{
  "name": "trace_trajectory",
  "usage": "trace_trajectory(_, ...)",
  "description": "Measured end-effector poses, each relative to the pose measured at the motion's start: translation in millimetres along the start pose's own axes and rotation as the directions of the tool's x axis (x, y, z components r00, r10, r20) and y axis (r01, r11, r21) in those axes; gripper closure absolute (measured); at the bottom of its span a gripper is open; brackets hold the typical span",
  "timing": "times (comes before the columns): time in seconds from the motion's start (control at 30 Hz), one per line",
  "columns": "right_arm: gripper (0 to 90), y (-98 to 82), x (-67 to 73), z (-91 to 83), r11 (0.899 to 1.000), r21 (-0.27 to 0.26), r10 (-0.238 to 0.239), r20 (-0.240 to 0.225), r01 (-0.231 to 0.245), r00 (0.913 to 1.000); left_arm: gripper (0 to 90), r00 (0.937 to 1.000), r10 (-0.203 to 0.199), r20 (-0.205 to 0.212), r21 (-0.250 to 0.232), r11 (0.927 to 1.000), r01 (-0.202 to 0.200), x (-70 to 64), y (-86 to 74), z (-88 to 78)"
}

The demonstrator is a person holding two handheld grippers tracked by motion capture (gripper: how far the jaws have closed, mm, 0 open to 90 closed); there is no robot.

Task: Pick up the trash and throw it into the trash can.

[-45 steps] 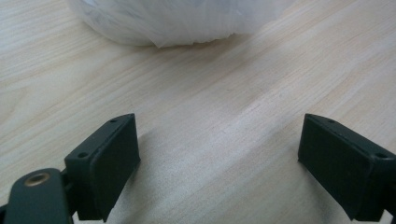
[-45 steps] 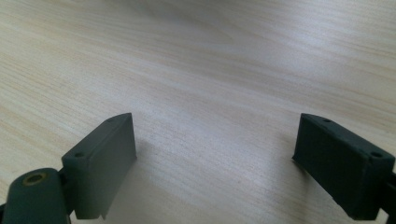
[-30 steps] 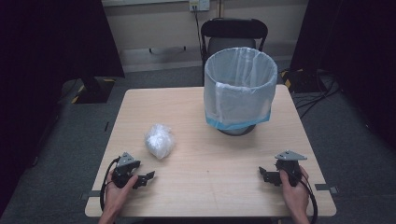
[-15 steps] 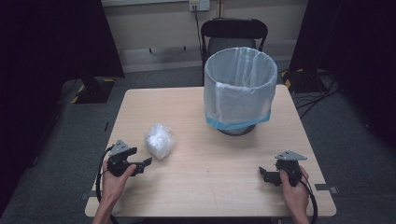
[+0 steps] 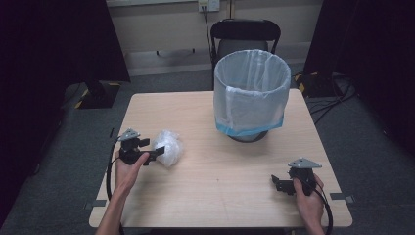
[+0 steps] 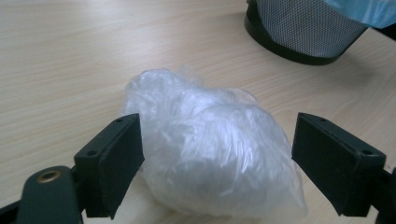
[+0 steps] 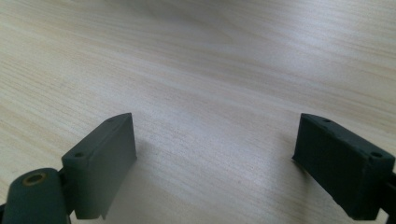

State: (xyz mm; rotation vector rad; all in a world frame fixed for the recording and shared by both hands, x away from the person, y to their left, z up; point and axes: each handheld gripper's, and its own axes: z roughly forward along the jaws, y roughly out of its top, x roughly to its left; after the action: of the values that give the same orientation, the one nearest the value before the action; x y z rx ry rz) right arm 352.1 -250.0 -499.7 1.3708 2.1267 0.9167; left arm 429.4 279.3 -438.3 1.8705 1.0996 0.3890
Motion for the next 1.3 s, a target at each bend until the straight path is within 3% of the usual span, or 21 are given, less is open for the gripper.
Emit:
trace_trajectory(0.13, 11.7, 0.0, 0.0, 0.0, 1.0, 0.0, 0.0, 0.0, 0.0, 1.0, 16.0, 0.9992, 0.037, -0.015, 0.065, 0.9972, -0.036, -5.3, 1.5, 16.8)
trace_trajectory(0.27, 11.7, 0.0, 0.0, 0.0, 1.0, 0.0, 0.0, 0.0, 0.0, 1.0, 15.6, 0.9998, 0.005, -0.022, 0.1, 0.9949, -0.002, -0.4, -10.7, 27.3)
trace_trajectory(0.37, 11.7, -0.1, 0.0, -0.1, 1.0, 0.0, -0.001, -0.001, 0.001, 1.0, 15.1, 0.9999, -0.015, -0.005, 0.155, 0.9877, 0.015, 5.2, -19.7, 31.2)
trace_trajectory(0.43, 11.7, 0.0, 0.0, 0.0, 1.0, 0.0, 0.0, 0.0, 0.0, 1.0, 14.8, 0.9993, -0.038, 0.005, 0.127, 0.9912, 0.037, 7.5, -24.3, 29.2)
trace_trajectory(0.5, 11.6, 0.0, 0.0, -0.1, 1.0, 0.0, -0.001, -0.001, 0.001, 1.0, 14.9, 0.9993, -0.035, 0.011, 0.117, 0.9926, 0.033, 8.1, -27.4, 28.0)
trace_trajectory(0.6, 11.7, -0.1, 0.0, -0.1, 1.0, 0.0, -0.001, -0.001, 0.001, 1.0, 16.0, 0.9991, -0.038, 0.017, 0.141, 0.9893, 0.035, 9.3, -30.9, 28.4)
trace_trajectory(0.83, 11.7, -0.1, 0.0, -0.1, 1.0, 0.0, -0.001, -0.001, 0.001, 1.0, 32.0, 0.9995, -0.011, 0.029, 0.174, 0.9848, 0.006, 6.2, -29.3, 25.1)
trace_trajectory(1.07, 11.7, 0.0, 0.0, 0.0, 1.0, 0.0, -0.001, -0.001, 0.001, 1.0, 36.2, 0.9991, -0.022, 0.037, 0.152, 0.9883, 0.017, 4.7, -27.5, 22.0)
trace_trajectory(1.3, 11.7, 0.0, 0.0, 0.0, 1.0, 0.0, 0.0, 0.0, 0.0, 1.0, 36.6, 0.9985, -0.02, 0.051, 0.095, 0.9953, 0.015, -1.7, -20.2, 13.0)
